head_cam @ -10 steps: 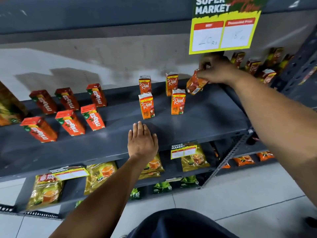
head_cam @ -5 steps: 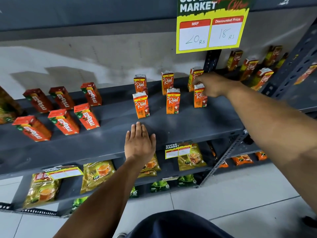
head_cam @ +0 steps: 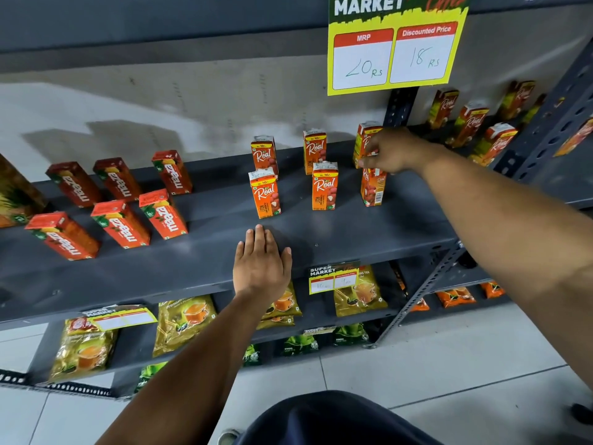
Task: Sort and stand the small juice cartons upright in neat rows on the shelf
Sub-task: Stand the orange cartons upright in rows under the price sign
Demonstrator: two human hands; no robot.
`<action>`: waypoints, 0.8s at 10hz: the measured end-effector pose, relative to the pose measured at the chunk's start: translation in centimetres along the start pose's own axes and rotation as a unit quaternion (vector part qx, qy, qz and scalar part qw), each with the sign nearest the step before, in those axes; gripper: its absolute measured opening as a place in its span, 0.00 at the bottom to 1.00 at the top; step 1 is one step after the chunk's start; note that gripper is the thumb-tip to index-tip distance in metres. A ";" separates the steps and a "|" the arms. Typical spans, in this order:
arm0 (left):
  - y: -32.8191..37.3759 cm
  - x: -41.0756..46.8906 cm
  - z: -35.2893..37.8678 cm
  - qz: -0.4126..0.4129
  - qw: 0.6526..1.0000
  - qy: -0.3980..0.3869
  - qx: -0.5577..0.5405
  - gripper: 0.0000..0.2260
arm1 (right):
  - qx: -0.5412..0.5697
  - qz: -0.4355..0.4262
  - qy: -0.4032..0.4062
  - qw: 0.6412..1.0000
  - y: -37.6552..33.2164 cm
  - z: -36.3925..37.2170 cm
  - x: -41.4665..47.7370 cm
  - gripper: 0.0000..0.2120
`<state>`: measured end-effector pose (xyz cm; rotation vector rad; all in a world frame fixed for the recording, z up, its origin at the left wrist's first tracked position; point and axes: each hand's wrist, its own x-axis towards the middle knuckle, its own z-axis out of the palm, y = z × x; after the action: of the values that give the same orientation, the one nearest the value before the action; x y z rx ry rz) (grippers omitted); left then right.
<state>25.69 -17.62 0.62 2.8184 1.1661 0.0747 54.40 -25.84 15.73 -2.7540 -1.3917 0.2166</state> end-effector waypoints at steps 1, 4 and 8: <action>0.0 0.0 0.0 0.001 1.000 -0.002 0.001 0.30 | 0.042 0.011 -0.040 0.998 0.1 -0.7 -0.4 0.23; -0.3 0.1 0.0 -0.005 1.000 -0.003 0.003 0.30 | -0.051 -0.082 -0.029 0.995 0.0 -0.8 -0.4 0.25; 0.0 0.1 0.1 0.002 1.000 -0.004 0.003 0.30 | -0.059 -0.070 -0.043 0.995 0.8 -0.2 -0.1 0.22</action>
<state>25.74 -17.54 0.48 2.8237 1.1619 0.0596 55.03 -26.41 15.84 -2.7536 -1.6622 0.2572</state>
